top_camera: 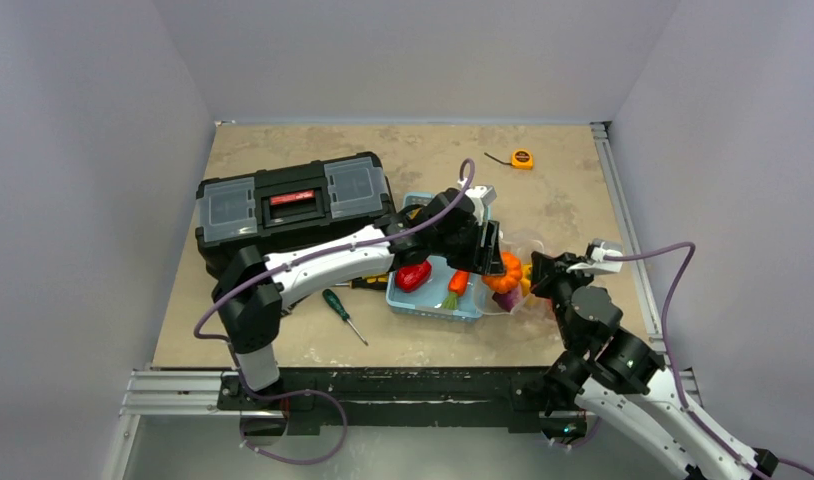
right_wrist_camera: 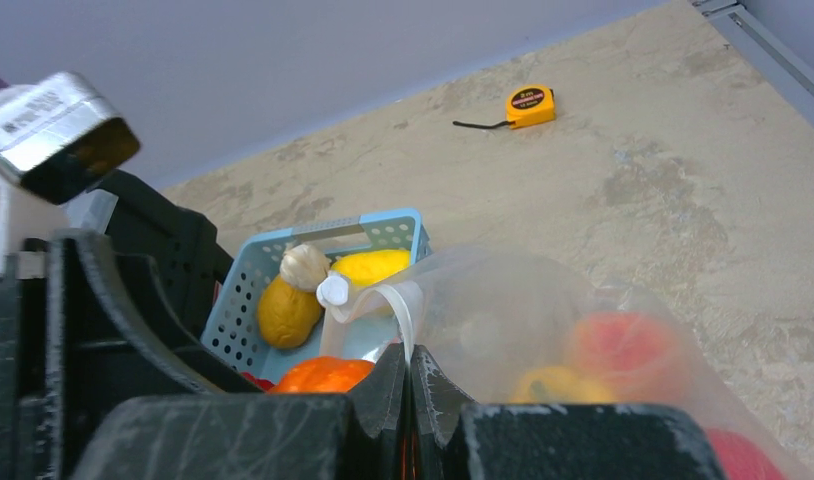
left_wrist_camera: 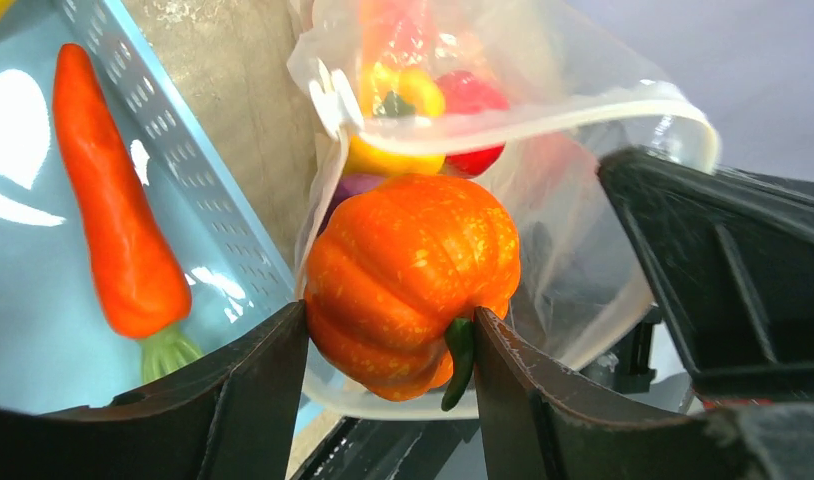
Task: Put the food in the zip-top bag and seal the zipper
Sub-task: Place the fake vegetable in the zipper food storage bag.
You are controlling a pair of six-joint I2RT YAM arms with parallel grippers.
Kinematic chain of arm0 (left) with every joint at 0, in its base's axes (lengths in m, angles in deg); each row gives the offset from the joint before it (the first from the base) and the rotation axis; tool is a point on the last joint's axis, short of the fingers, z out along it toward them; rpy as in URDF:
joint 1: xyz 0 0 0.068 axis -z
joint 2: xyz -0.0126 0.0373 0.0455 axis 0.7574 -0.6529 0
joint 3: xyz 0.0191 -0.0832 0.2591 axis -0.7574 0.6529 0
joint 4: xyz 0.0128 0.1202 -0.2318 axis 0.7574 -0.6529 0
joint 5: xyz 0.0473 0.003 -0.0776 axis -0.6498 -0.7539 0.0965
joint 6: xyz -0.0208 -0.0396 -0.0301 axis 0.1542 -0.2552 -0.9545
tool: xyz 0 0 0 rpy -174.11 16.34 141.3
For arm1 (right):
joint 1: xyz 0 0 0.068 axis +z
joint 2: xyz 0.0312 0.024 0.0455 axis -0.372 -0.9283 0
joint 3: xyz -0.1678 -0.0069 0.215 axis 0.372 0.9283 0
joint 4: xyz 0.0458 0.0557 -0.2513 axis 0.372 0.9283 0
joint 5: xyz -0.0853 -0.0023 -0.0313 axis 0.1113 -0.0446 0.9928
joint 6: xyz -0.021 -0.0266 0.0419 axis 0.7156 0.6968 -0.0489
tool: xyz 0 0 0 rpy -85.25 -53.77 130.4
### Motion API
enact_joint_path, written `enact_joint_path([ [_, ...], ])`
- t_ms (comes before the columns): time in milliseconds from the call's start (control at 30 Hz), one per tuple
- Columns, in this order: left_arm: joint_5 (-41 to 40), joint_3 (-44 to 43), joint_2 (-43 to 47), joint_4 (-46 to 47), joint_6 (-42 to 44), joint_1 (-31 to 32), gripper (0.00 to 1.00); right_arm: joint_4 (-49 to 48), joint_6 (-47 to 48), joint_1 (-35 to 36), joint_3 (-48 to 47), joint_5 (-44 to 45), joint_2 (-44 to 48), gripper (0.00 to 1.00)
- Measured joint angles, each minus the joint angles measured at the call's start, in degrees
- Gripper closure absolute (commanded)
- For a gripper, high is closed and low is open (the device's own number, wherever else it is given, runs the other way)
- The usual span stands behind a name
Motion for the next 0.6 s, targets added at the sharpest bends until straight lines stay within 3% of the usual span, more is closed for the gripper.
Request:
enact_joint_path([
  [600, 4.55, -6.84, -8.02, 2.84, -1.99, 2.54, 0.31, -0.04, 0.46, 0.35, 0.42, -0.61, 2.03, 1.00],
])
